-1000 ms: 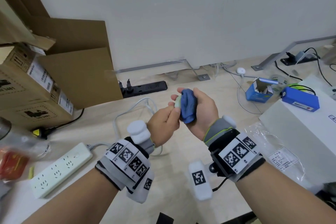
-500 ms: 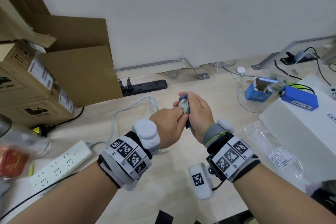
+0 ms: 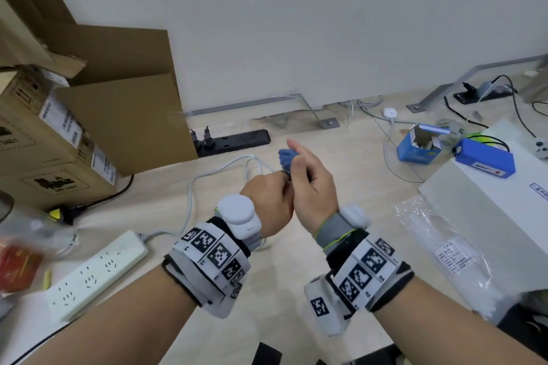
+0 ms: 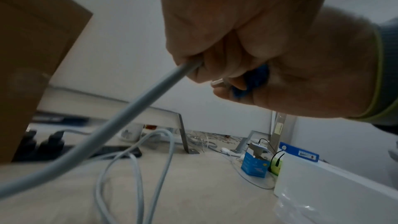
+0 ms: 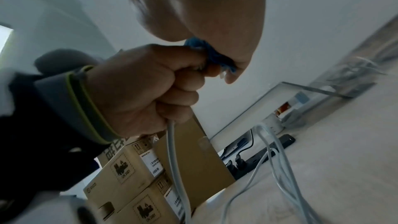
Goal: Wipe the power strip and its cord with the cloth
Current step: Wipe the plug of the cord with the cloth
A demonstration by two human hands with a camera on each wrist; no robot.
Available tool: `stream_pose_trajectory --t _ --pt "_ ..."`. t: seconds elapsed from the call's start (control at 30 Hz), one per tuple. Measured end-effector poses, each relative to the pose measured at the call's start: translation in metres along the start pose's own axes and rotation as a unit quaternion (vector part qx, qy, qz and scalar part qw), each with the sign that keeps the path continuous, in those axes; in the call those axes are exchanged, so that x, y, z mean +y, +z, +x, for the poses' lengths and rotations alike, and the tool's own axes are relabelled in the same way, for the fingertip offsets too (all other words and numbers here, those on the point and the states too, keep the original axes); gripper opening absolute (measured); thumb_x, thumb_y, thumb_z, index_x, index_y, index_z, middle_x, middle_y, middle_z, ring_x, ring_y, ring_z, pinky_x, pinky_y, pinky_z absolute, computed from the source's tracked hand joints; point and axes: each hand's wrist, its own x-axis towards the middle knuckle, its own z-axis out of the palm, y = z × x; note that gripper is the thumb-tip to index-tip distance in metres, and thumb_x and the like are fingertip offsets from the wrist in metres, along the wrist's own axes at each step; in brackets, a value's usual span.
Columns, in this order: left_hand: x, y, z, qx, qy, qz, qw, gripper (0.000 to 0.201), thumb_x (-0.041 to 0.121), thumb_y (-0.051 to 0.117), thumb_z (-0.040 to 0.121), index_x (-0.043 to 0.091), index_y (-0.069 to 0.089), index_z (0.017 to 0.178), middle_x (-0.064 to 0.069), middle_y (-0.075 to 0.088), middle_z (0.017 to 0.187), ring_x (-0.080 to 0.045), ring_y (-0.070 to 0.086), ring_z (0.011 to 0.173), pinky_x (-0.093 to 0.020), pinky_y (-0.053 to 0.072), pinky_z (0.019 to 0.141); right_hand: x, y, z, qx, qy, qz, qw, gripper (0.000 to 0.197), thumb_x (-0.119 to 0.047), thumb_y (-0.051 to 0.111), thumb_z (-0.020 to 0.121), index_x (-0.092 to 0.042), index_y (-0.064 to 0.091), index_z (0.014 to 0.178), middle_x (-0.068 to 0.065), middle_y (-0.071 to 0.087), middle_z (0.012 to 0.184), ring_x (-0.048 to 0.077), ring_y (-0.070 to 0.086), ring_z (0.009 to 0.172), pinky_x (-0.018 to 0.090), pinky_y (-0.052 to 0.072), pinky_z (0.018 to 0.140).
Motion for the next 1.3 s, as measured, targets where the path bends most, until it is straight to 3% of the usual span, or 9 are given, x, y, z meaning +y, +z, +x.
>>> stream_pose_trajectory --t 0.1,0.2,0.5,0.8,0.93,1.03,1.13,1.2,1.3 --pt "0.003 0.001 0.000 0.012 -0.011 -0.056 0.998 0.043 0.020 0.047 0.093 0.026 0.029 0.054 0.009 0.035 0.048 -0.009 0.035 0.045 -0.026 0.020 0.046 0.000 0.003 -0.001 -0.020 -0.014 0.026 0.999 0.028 -0.039 0.038 0.095 -0.045 0.058 0.112 -0.001 0.060 0.128 0.014 0.052 0.125 0.035 0.039 0.109" --pt "0.007 -0.001 -0.004 0.017 0.020 -0.115 0.993 0.036 0.025 0.043 0.089 0.025 0.033 0.055 0.010 0.035 0.047 -0.009 0.037 0.043 -0.020 0.023 0.044 -0.006 0.001 0.009 -0.019 0.120 0.157 0.980 0.029 -0.045 0.060 0.081 -0.056 0.056 0.108 0.001 0.065 0.124 0.020 0.060 0.117 0.041 0.045 0.102" --pt "0.001 -0.007 -0.006 0.043 0.085 -0.126 0.987 0.029 0.028 0.040 0.086 0.023 0.032 0.059 0.009 0.032 0.049 -0.010 0.038 0.051 -0.019 0.024 0.047 -0.014 0.000 0.021 -0.050 0.181 0.197 0.962 0.043 -0.044 0.054 0.089 -0.007 0.052 0.067 0.002 0.055 0.072 0.020 0.051 0.072 0.041 0.046 0.075" --pt "-0.002 -0.014 -0.011 0.044 0.151 -0.105 0.982 0.032 0.034 0.040 0.090 0.012 0.045 0.068 -0.002 0.046 0.051 -0.021 0.043 0.049 -0.036 0.034 0.049 -0.024 -0.017 0.047 -0.026 0.413 0.320 0.853 0.045 -0.054 0.039 0.096 -0.017 0.060 0.110 0.009 0.072 0.073 0.027 0.070 0.067 0.038 0.053 0.075" --pt "-0.009 -0.014 -0.007 0.043 0.119 -0.099 0.987 0.037 0.036 0.043 0.090 0.008 0.058 0.072 0.001 0.046 0.050 -0.018 0.046 0.050 -0.036 0.038 0.053 -0.023 -0.021 0.044 0.056 0.292 0.262 0.918 0.036 -0.053 0.042 0.095 -0.025 0.064 0.103 0.005 0.074 0.095 0.024 0.069 0.088 0.047 0.054 0.087" --pt "-0.008 -0.014 -0.003 0.045 0.088 -0.070 0.993 0.034 0.031 0.050 0.088 0.019 0.041 0.057 0.004 0.033 0.045 -0.017 0.036 0.046 -0.033 0.030 0.049 -0.025 -0.017 0.028 0.078 0.070 0.090 0.990 0.026 -0.040 0.049 0.095 -0.025 0.062 0.078 -0.012 0.063 0.073 0.006 0.060 0.068 0.032 0.051 0.067" --pt "-0.005 -0.015 0.002 0.045 0.053 -0.031 0.997 0.029 0.032 0.044 0.083 0.015 0.058 0.064 -0.001 0.056 0.055 -0.023 0.051 0.052 -0.029 0.035 0.052 -0.010 -0.008 0.005 -0.060 -0.063 -0.021 0.996 0.039 -0.046 0.040 0.090 -0.026 0.066 0.111 -0.005 0.061 0.110 0.001 0.056 0.103 0.018 0.044 0.091" --pt "-0.001 -0.013 0.002 0.039 0.063 0.022 0.997 0.036 0.030 0.037 0.080 0.009 0.067 0.077 -0.010 0.066 0.067 -0.030 0.058 0.059 -0.034 0.042 0.054 0.001 -0.003 0.000 -0.059 -0.080 -0.046 0.994 0.035 -0.045 0.041 0.090 -0.032 0.061 0.116 -0.001 0.054 0.127 0.004 0.048 0.122 0.019 0.038 0.103" --pt "0.003 -0.013 -0.001 0.059 0.080 0.035 0.994 0.030 0.026 0.036 0.078 0.009 0.057 0.063 -0.012 0.060 0.055 -0.032 0.050 0.048 -0.034 0.040 0.047 -0.002 -0.003 0.008 -0.020 -0.030 0.031 0.999 0.027 -0.033 0.049 0.090 -0.026 0.056 0.115 -0.009 0.061 0.112 0.001 0.057 0.106 0.018 0.046 0.093"
